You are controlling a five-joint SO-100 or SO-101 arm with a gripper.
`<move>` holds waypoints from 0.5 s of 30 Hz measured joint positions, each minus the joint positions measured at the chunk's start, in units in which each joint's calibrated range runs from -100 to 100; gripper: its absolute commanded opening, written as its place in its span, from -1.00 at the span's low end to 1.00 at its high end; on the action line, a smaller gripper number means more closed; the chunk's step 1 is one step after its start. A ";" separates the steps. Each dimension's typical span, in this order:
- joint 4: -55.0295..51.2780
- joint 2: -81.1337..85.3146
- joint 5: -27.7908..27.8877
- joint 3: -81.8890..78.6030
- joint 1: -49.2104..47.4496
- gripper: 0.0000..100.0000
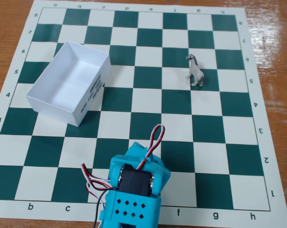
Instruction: Grab the toy horse and put it in the box.
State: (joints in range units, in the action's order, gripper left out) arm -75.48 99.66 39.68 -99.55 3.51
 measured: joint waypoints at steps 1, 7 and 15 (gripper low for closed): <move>0.00 0.00 0.00 0.00 0.00 -1.00; -2.54 0.26 0.26 4.62 5.75 -1.00; -2.63 0.26 0.21 4.62 6.27 -1.00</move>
State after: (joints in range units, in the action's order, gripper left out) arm -78.11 99.91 39.89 -94.92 9.78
